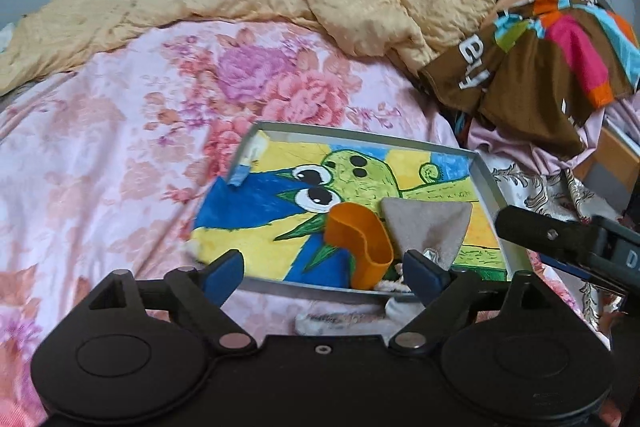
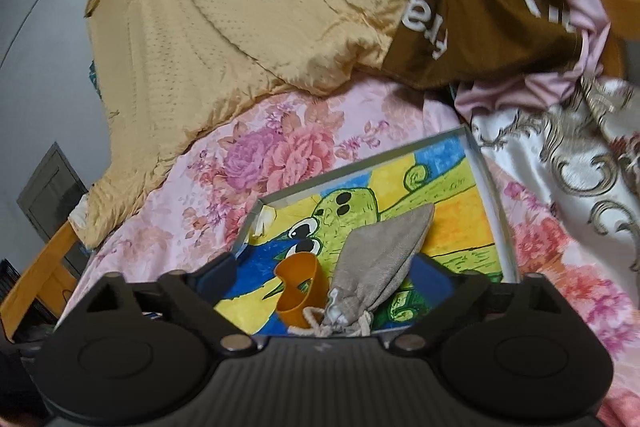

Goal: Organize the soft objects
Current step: 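Lower orange cup into tray with left tool while right releases pouch there, then withdraw both open tools from the tray back toward the pile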

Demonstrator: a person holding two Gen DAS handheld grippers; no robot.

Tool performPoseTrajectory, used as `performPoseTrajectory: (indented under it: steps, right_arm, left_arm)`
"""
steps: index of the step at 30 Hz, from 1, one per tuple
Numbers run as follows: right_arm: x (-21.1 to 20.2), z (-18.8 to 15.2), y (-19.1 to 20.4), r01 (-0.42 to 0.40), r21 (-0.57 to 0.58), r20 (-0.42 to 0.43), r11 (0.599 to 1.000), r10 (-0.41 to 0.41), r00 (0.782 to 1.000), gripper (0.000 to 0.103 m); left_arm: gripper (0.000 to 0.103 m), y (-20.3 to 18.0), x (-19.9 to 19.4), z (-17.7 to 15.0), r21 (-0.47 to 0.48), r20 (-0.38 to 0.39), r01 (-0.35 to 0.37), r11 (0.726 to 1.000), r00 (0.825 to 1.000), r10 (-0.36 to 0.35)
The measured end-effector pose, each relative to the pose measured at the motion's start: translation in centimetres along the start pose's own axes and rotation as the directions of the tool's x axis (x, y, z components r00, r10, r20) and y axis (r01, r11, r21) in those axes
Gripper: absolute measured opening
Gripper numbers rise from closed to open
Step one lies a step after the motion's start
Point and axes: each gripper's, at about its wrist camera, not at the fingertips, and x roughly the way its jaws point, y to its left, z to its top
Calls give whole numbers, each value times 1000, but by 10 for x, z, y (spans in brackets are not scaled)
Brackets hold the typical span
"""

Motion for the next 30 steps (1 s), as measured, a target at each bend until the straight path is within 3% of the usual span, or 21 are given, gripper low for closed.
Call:
performPoseTrajectory:
  steps: [10, 18, 24, 30]
  right_arm:
    - [-41, -23, 42, 61, -159, 43, 985, -55, 998, 103]
    - [-78, -42, 56, 68, -221, 132, 973, -39, 990, 103]
    - [-114, -63, 60, 90, -247, 237, 965, -30, 971, 103]
    - [-135, -79, 61, 104, -235, 235, 967, -47, 971, 103]
  left_arm:
    - [101, 15, -62, -24, -27, 112, -20, 999, 993, 23]
    - [102, 23, -101, -46, -33, 173, -18, 999, 985, 24]
    - [102, 24, -126, -66, -4, 207, -5, 1000, 978, 6]
    - [102, 29, -146, -89, 13, 202, 18, 1000, 979, -20]
